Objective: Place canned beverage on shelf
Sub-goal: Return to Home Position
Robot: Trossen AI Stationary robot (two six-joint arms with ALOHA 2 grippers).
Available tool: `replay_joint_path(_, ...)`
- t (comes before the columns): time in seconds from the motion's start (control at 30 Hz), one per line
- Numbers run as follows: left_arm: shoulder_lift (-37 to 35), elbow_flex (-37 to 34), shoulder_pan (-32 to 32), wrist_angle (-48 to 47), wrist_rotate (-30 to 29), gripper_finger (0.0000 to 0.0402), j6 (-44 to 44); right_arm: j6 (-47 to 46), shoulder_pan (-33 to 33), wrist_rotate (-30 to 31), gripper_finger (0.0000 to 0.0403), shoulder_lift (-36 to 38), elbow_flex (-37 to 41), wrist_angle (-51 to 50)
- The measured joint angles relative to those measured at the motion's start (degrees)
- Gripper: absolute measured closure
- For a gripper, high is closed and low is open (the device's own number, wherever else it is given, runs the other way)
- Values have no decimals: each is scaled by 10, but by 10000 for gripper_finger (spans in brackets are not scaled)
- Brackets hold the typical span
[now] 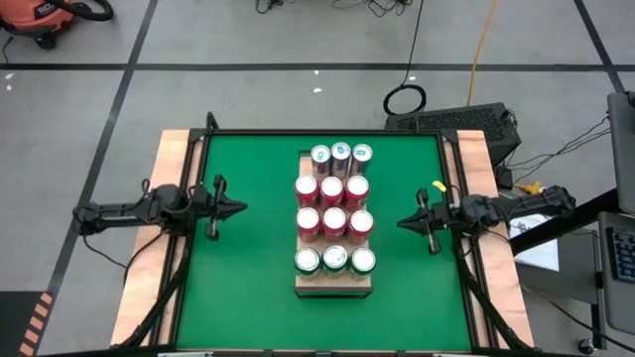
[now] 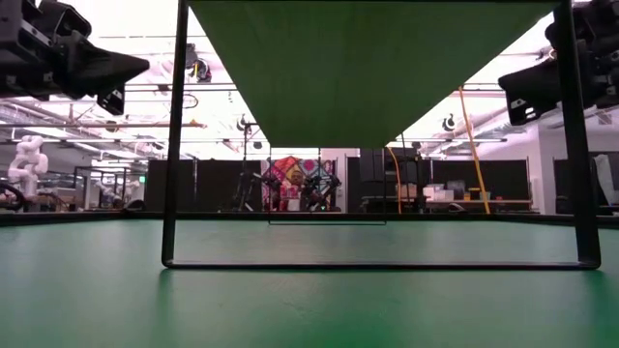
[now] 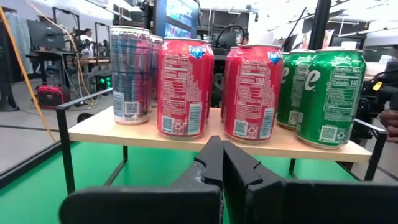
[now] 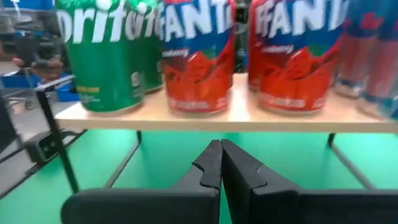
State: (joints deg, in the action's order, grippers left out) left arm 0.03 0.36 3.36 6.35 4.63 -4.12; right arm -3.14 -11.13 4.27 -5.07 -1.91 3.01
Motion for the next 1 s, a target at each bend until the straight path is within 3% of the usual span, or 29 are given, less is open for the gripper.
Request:
replay_joint_path(0.27,0,0,57,-17,60,402,-15,14,42,-17,403,43,0,-22)
replay_joint_path(1.0,0,-1,84,-30,87,402,-15,2,123,-43,403,49,0,-47)
